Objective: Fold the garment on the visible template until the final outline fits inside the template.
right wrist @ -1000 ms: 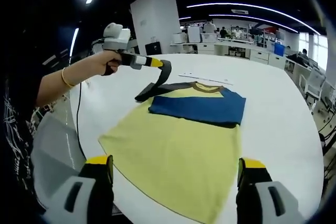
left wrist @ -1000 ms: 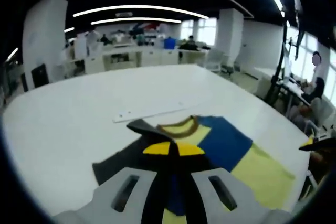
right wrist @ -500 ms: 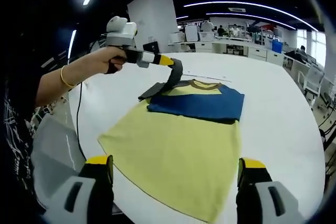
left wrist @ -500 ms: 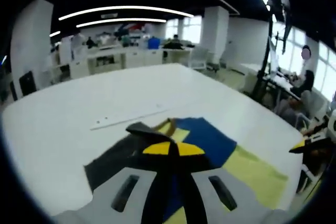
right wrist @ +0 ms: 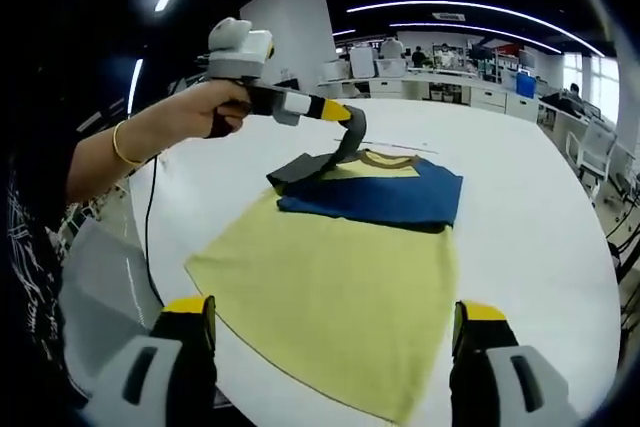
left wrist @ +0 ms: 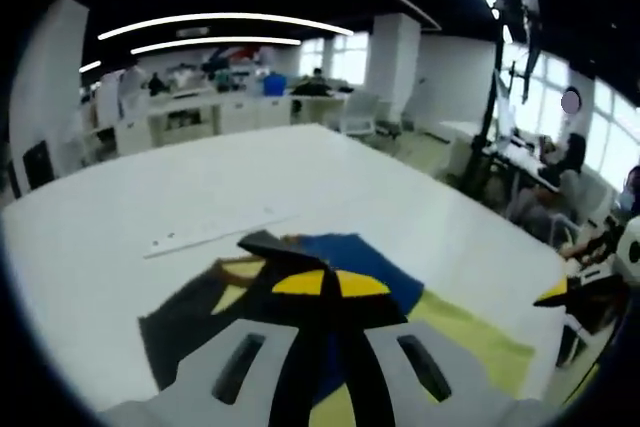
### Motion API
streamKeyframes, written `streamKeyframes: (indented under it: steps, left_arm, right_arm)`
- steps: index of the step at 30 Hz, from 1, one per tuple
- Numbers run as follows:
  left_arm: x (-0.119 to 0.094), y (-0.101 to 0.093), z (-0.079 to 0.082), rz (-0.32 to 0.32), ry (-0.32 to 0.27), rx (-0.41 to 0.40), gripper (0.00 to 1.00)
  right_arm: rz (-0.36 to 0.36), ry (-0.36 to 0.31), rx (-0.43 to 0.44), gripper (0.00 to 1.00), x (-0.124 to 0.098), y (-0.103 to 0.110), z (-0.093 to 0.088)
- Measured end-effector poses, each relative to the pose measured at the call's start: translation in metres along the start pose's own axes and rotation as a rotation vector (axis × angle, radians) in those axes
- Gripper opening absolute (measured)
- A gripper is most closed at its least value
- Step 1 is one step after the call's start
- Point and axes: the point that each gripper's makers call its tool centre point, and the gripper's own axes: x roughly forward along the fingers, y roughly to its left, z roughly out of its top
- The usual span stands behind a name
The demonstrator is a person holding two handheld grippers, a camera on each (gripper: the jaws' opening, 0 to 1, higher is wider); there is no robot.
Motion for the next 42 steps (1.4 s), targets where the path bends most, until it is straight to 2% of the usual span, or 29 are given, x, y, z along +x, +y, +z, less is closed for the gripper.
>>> streamKeyframes:
  steps: [19,30,31,38,42]
  left_arm:
    - [0.014,-0.062,-0.013,-0.122,0.003,0.064,0.00]
    - [0.029,-0.086,-0.040,-0.173,0.022,0.098,0.00]
    - [0.031,-0.091,-0.045,-0.195,0.034,0.099,0.00]
    - [0.049,-0.110,-0.067,-0.233,0.086,0.111,0.00]
    - [0.047,-0.120,-0.069,-0.262,0.085,0.186,0.02]
  right_arm:
    - [0.009,0.012,0.003,0.99,0.002,0.001,-0.004]
    - [0.004,0.020,0.022,0.99,0.002,-0.003,-0.009]
    - [0.003,0.021,0.024,0.99,0.002,-0.003,-0.010]
    - [-0.010,0.003,0.035,0.99,-0.003,-0.009,-0.007]
    - [-0.021,0.003,0.046,0.99,-0.004,-0.014,-0.011]
